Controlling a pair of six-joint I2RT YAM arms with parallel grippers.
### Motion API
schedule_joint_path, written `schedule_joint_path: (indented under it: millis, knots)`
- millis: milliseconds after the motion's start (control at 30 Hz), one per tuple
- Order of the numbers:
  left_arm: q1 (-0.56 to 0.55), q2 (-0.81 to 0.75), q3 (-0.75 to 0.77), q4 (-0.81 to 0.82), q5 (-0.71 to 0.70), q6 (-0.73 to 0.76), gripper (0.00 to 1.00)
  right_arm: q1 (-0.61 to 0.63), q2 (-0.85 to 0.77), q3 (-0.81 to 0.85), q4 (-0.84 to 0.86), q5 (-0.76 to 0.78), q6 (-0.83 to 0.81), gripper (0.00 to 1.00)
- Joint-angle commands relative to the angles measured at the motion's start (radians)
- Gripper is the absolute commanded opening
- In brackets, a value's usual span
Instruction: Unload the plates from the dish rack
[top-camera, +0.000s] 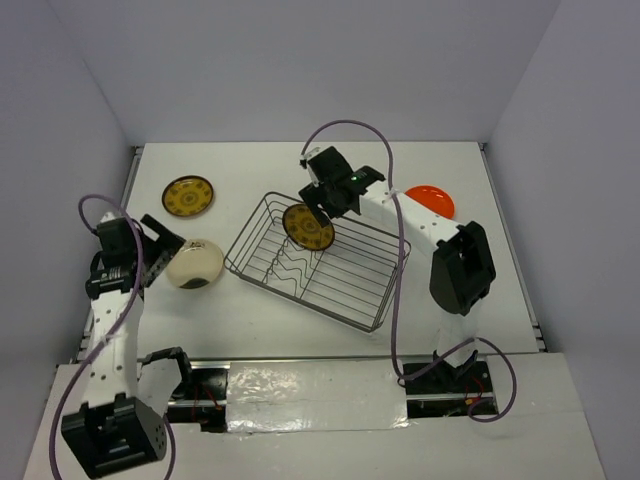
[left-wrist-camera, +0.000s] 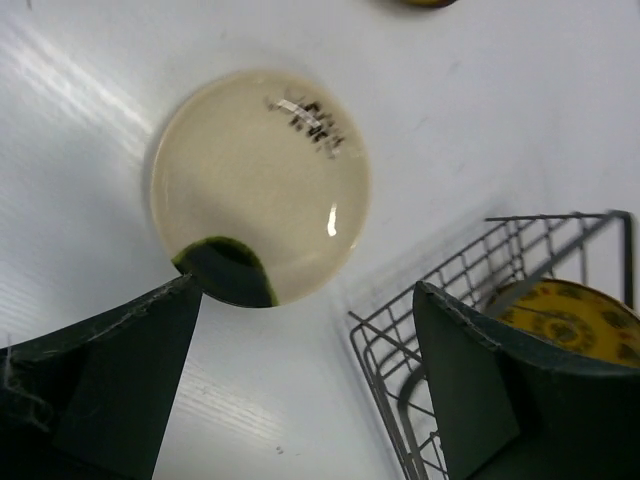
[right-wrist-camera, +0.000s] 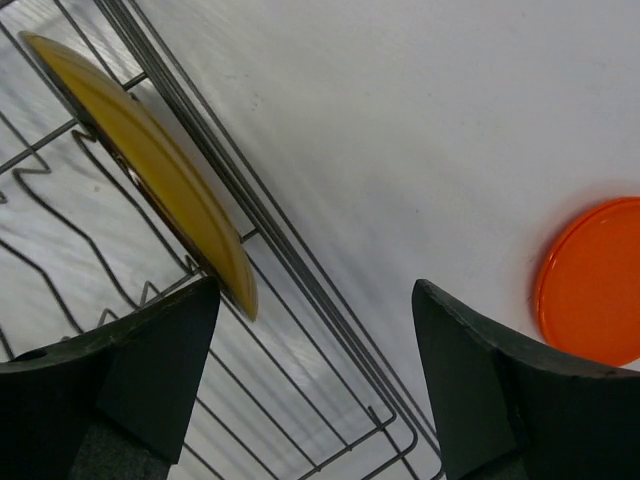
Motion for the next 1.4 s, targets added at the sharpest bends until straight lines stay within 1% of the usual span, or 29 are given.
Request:
schedule_joint_path:
  millis: [0,33,100,133,200,233,300,333,433,500,533,667,800,867,900,933,967,1000,1067,1100,1133,1167,1200,1233,1267,1300,1367]
  knots:
    - [-0.002,-0.142,0.123,-0.081,-0.020,0.107,0.99,0.016,0.039,0.099,-0.013,0.049,-0.043,0.82]
    - [-0.003,-0.156,0.138,-0.089,-0.014,0.116,1.00,0.019,0.047,0.102,-0.006,0.042,-0.045,0.74]
    - [-0.003,-0.182,0.174,-0.107,0.003,0.144,0.99,0.026,0.061,0.093,0.028,0.033,-0.051,0.68]
    - [-0.002,-0.185,0.180,-0.109,0.012,0.155,0.99,0.028,0.062,0.085,0.042,0.031,-0.055,0.63]
    - [-0.002,-0.184,0.182,-0.107,0.033,0.173,0.99,0.032,0.065,0.062,0.074,0.022,-0.065,0.57]
    - [-0.002,-0.181,0.179,-0.104,0.044,0.182,0.99,0.034,0.068,0.056,0.083,0.020,-0.069,0.51]
    - [-0.002,-0.167,0.162,-0.097,0.067,0.190,0.99,0.040,0.067,0.034,0.103,0.043,-0.081,0.46]
    - [-0.002,-0.164,0.154,-0.083,0.075,0.196,0.99,0.039,0.065,0.017,0.111,0.048,-0.092,0.40]
    - [-0.002,-0.150,0.126,-0.064,0.104,0.207,0.99,0.039,0.045,-0.013,0.143,0.051,-0.111,0.32]
    - [-0.002,-0.140,0.113,-0.054,0.115,0.210,0.99,0.039,0.036,-0.032,0.154,0.054,-0.132,0.17]
    - [-0.002,-0.136,0.109,-0.052,0.118,0.215,0.99,0.039,0.033,-0.039,0.156,0.059,-0.141,0.01]
    - [-0.002,-0.135,0.106,-0.044,0.121,0.221,1.00,0.040,0.016,-0.044,0.146,0.080,-0.161,0.00]
    - [-0.002,-0.129,0.126,-0.017,0.184,0.222,1.00,0.039,-0.041,-0.017,0.127,0.106,-0.183,0.00]
    - [-0.002,-0.118,0.154,0.009,0.280,0.219,0.99,0.040,-0.080,0.014,0.088,0.118,-0.178,0.00]
    - [-0.005,-0.115,0.166,0.047,0.321,0.215,1.00,0.040,-0.096,0.046,0.081,0.123,-0.160,0.00]
    - [-0.008,-0.110,0.189,0.074,0.413,0.212,0.99,0.039,-0.125,0.063,0.070,0.131,-0.146,0.00]
    - [-0.018,-0.107,0.198,0.109,0.462,0.207,0.99,0.039,-0.136,0.089,0.039,0.146,-0.122,0.00]
    - [-0.029,-0.104,0.220,0.180,0.504,0.190,0.99,0.036,-0.152,0.147,0.016,0.148,-0.049,0.00]
    - [-0.078,-0.087,0.234,0.265,0.614,0.135,1.00,0.031,-0.168,0.201,-0.050,0.051,0.025,0.00]
    - [-0.104,-0.074,0.235,0.393,0.651,0.109,0.99,0.031,-0.182,0.235,-0.058,-0.011,0.074,0.00]
    - [-0.139,-0.061,0.244,0.435,0.668,0.091,1.00,0.031,-0.186,0.249,-0.073,-0.070,0.111,0.00]
    - [-0.228,-0.051,0.260,0.460,0.641,0.098,1.00,0.031,-0.191,0.260,-0.074,-0.174,0.136,0.00]
    - [-0.276,-0.035,0.322,0.457,0.603,0.127,0.99,0.031,-0.206,0.269,-0.073,-0.222,0.176,0.00]
    - [-0.334,0.000,0.361,0.384,0.551,0.159,1.00,0.023,-0.218,0.261,-0.043,-0.287,0.193,0.00]
    - [-0.417,0.015,0.391,0.356,0.456,0.205,1.00,0.017,-0.231,0.231,-0.020,-0.400,0.233,0.00]
    - [-0.443,0.044,0.439,0.332,0.420,0.215,1.00,0.006,-0.258,0.215,0.000,-0.450,0.248,0.00]
    - [-0.472,0.066,0.465,0.308,0.374,0.216,1.00,0.002,-0.289,0.182,0.050,-0.559,0.277,0.00]
